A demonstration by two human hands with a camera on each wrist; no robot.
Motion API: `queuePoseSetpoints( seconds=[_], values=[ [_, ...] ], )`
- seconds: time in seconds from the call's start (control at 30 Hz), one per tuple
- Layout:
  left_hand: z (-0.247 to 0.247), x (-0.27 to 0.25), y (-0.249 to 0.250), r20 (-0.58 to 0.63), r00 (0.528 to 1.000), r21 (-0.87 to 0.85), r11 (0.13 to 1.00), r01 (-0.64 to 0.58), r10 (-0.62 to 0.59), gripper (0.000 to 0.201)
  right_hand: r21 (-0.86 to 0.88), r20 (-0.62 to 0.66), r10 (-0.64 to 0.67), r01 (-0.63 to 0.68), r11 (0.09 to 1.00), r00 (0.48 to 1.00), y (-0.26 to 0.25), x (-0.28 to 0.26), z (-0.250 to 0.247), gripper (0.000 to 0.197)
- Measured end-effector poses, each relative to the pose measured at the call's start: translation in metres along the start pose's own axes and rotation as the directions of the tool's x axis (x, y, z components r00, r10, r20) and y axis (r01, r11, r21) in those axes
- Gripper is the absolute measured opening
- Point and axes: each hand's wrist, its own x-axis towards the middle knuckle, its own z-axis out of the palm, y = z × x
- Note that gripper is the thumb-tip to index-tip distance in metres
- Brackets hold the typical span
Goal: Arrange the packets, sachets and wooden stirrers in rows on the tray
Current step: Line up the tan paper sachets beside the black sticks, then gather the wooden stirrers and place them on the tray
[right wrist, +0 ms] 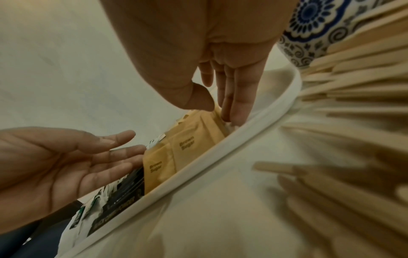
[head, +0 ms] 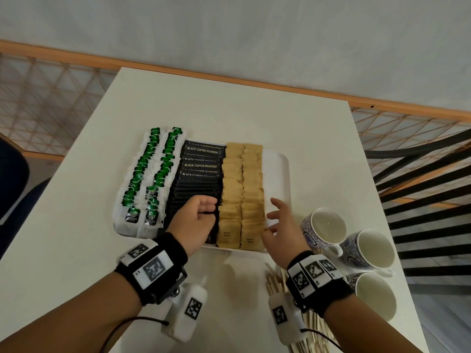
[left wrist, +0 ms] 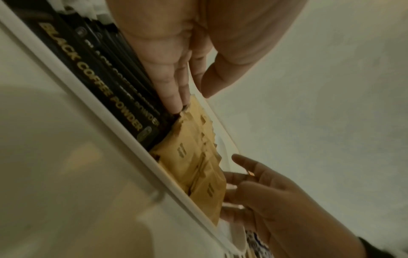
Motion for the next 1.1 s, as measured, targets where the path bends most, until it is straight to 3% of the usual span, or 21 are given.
queuePoseSetpoints(
  seconds=[0.3,0.53,0.6,0.7,0.77,0.83,0.97,1.1],
  values=[
    [-0.053,-0.018,-0.028,-0.087,0.995,-0.019,0.999,0.045,-0.046,0.031,0.02,-0.009,0.02,-0.02,1.0,1.0,0.0,-0.01,0.006,0.065],
    [-0.048,-0.027,-0.035,-0.03,0.999,0.056,0.998,0.011,-0.009,0.028,0.0,-0.065,0.005,-0.005,1.0,0.998,-0.007,-0.025,0.003,0.062],
    [-0.046,-0.029,-0.032,-0.011,1.0,0.054,0.999,0.0,0.001,0.026,-0.037,-0.081,-0.039,0.036,0.999,0.996,-0.01,-0.037,0.0,0.059],
    [-0.034,-0.034,-0.026,0.112,0.993,0.103,0.994,-0.034,0.022,0.021,-0.151,-0.055,-0.151,0.141,0.978,0.987,-0.008,-0.064,0.003,0.045],
    [-0.022,-0.039,-0.023,0.238,0.97,0.201,0.974,-0.105,0.055,0.021,-0.267,-0.003,-0.206,0.197,0.943,0.979,0.0,-0.083,0.011,0.04],
    [-0.009,-0.044,-0.02,0.38,0.922,0.347,0.914,-0.212,0.07,0.021,-0.394,0.017,-0.178,0.171,0.903,0.984,0.013,-0.101,0.02,0.048],
    [0.019,-0.055,-0.012,0.591,0.805,0.509,0.753,-0.417,0.047,0.04,-0.554,-0.115,-0.059,-0.015,0.832,0.992,0.042,-0.123,0.025,0.075],
    [0.049,-0.065,-0.004,0.705,0.705,0.518,0.624,-0.585,0.077,0.067,-0.556,-0.233,0.046,-0.172,0.813,0.971,0.058,-0.132,0.024,0.091]
  ],
)
